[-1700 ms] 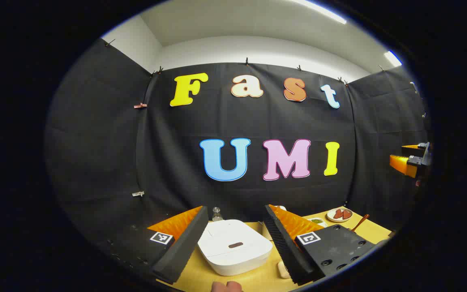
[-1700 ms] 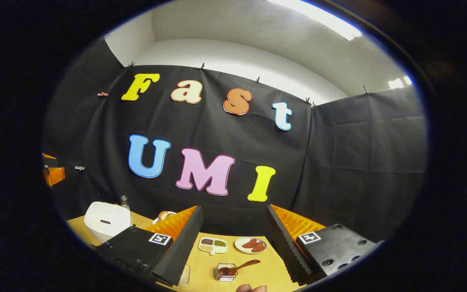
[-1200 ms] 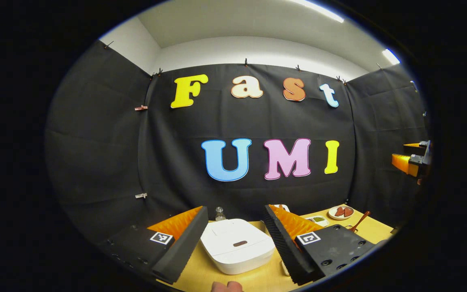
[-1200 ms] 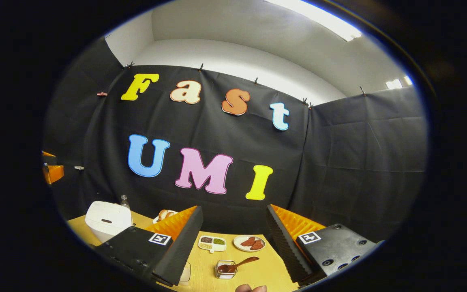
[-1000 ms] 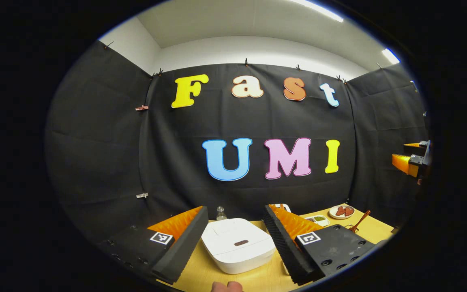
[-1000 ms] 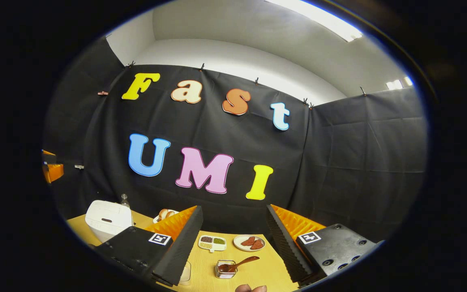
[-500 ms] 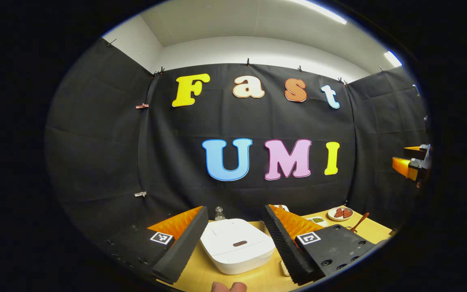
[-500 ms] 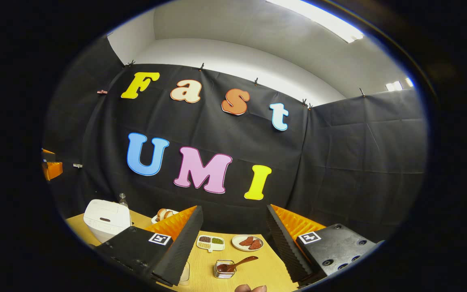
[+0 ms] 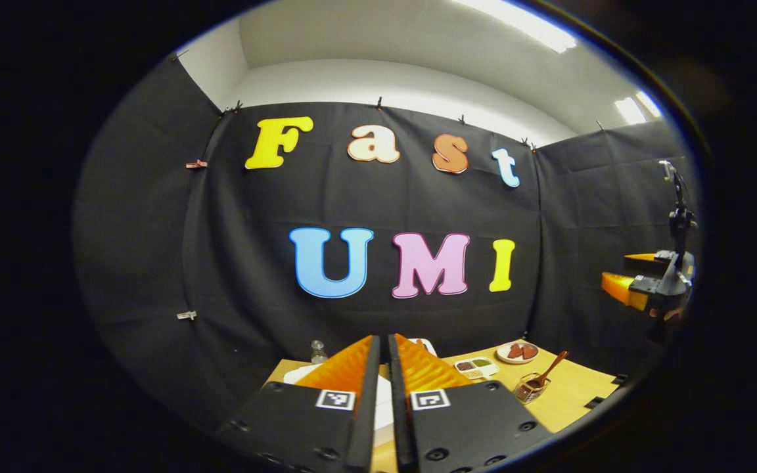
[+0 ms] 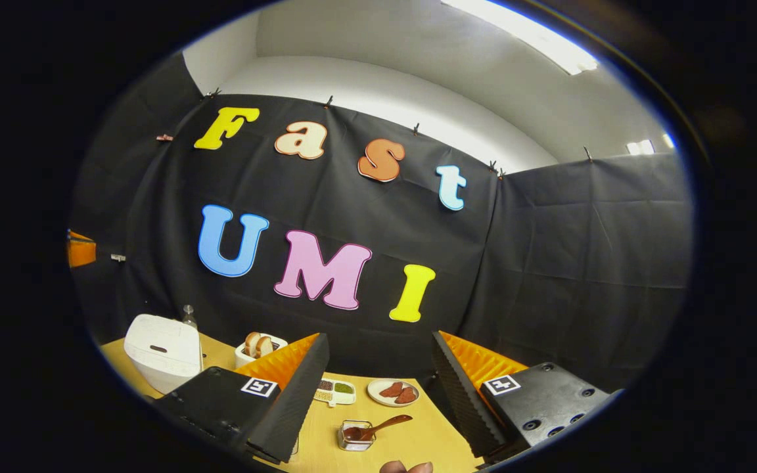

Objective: Close the left gripper, press the button to open the rice cooker; take a wooden spoon from the chopstick holder with the right hand, scoop a spoonful of rice and pour it into the rice cooker, then put the wooden spoon back into the chopstick holder.

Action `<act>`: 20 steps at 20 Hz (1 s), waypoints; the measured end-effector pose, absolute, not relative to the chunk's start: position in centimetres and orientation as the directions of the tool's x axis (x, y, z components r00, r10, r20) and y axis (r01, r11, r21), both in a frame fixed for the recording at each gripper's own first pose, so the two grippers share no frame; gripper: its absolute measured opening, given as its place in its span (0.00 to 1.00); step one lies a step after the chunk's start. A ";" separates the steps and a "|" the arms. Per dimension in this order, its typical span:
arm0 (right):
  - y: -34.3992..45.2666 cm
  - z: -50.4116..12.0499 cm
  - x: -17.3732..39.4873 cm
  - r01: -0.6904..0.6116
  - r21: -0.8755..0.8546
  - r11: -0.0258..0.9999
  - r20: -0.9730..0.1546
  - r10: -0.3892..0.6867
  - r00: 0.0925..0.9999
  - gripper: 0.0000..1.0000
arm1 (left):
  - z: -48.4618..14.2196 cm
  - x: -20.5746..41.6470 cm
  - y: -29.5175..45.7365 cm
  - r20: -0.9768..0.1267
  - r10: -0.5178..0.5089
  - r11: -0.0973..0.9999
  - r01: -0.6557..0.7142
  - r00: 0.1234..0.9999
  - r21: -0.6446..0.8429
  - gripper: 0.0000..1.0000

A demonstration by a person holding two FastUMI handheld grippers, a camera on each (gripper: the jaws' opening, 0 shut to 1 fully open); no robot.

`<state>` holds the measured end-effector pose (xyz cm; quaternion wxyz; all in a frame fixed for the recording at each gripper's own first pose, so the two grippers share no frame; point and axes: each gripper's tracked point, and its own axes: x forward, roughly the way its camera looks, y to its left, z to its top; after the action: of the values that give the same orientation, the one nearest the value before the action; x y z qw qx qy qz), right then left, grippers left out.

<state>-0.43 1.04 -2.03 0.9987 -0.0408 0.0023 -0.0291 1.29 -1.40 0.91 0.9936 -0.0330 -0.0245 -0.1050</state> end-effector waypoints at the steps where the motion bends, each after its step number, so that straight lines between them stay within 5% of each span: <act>1: 1.1 -2.0 -0.3 0.059 -0.092 0.994 0.001 -0.059 0.998 0.98 | 1.1 2.2 -1.3 0.079 -0.219 0.972 0.224 0.973 -0.069 0.08; 10: 0.2 -3.5 0.9 0.104 -0.111 0.988 -0.030 -0.108 0.994 0.98 | -6.3 9.9 -1.8 -0.178 -0.406 0.914 0.394 0.896 -0.099 0.05; 20: -1.5 -5.4 0.2 0.173 -0.144 0.974 -0.081 -0.185 0.979 0.98 | -19.3 18.2 -0.6 -0.549 -0.479 0.867 0.467 0.685 -0.173 0.05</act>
<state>0.22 -1.53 -5.41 0.9925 -0.0682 0.0468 -0.0901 18.24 -0.60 -19.34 0.9179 -0.0095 0.3017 -0.2575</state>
